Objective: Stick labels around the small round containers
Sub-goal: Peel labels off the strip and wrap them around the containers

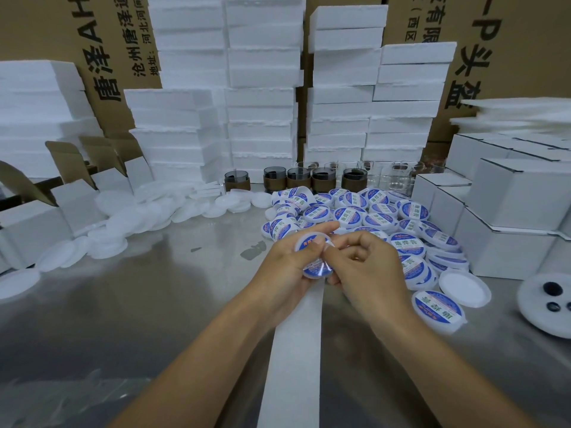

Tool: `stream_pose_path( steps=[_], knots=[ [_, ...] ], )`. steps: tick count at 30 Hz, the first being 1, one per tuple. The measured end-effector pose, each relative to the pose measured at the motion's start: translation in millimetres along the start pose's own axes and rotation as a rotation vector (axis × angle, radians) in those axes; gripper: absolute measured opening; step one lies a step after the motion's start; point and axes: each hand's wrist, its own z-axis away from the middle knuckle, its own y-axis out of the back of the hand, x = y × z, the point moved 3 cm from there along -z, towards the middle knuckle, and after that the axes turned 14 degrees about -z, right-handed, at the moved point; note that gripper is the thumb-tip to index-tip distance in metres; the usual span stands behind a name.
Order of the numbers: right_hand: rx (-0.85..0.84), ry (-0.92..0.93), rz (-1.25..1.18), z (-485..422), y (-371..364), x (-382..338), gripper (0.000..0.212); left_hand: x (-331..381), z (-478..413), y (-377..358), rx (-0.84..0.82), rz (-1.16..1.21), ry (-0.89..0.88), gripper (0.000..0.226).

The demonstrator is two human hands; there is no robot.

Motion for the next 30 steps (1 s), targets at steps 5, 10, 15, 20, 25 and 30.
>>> stream_pose_path(
  steps=[5, 10, 15, 20, 25, 30],
  knots=[
    [-0.005, 0.191, 0.224, 6, -3, -3, 0.014, -1, 2, -6, 0.006, -0.020, -0.030, 0.024],
    [-0.089, 0.290, 0.575, 9, -1, -4, 0.029, 2, 0, -5, 0.012, 0.017, -0.038, 0.025],
    [-0.127, 0.007, 0.138, 2, -1, 1, 0.032, 5, -1, 0, -0.008, 0.218, 0.030, 0.031],
    [-0.209, -0.145, -0.255, 0, -4, -3, 0.014, 5, 0, 0, -0.081, 0.229, 0.070, 0.030],
    [-0.049, -0.018, -0.195, -3, 2, -4, 0.012, -3, -1, 5, 0.056, -0.114, 0.037, 0.035],
    [-0.053, 0.021, -0.127, -2, 2, -3, 0.006, -2, 0, 11, 0.181, -0.242, -0.013, 0.036]
  ],
)
